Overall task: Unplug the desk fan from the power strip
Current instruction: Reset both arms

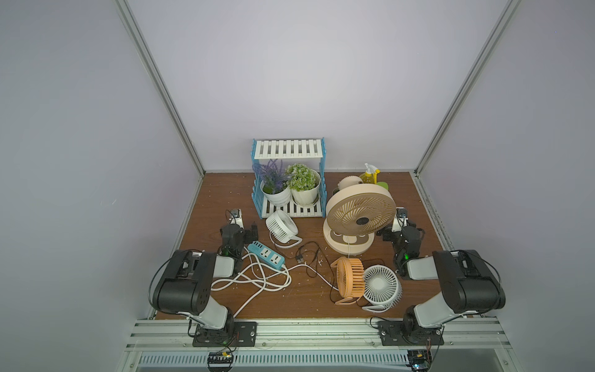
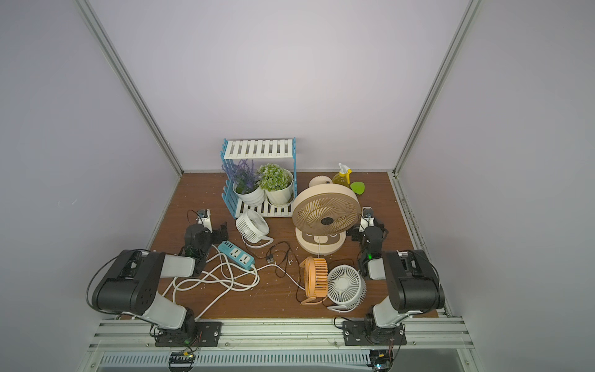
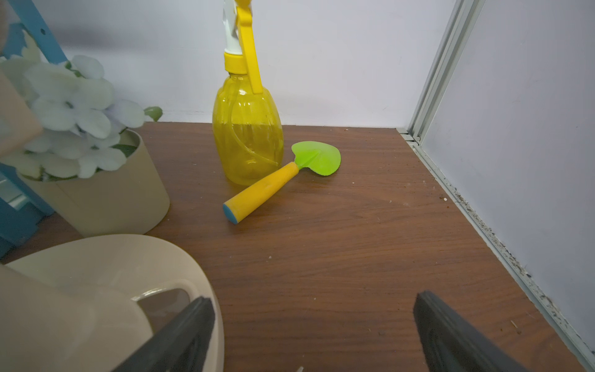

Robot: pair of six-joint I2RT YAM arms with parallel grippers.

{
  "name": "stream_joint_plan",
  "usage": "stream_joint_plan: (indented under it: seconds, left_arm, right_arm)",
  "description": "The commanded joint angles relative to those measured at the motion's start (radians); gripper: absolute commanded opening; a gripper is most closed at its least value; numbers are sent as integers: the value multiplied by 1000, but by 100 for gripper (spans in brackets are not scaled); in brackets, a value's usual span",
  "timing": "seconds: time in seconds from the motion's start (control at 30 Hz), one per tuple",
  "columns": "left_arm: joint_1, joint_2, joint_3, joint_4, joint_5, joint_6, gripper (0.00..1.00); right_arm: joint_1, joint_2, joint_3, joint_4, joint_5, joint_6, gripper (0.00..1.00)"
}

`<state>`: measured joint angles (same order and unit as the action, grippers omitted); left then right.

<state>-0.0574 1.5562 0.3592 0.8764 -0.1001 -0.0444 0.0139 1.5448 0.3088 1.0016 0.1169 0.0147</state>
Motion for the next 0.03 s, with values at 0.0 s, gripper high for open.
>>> stream_joint_plan:
  seconds: [0.0]
  left_arm:
    - [11,0,10,16,21,2,99]
  right_arm:
    - [9,-5,15,-3,13,-4,100]
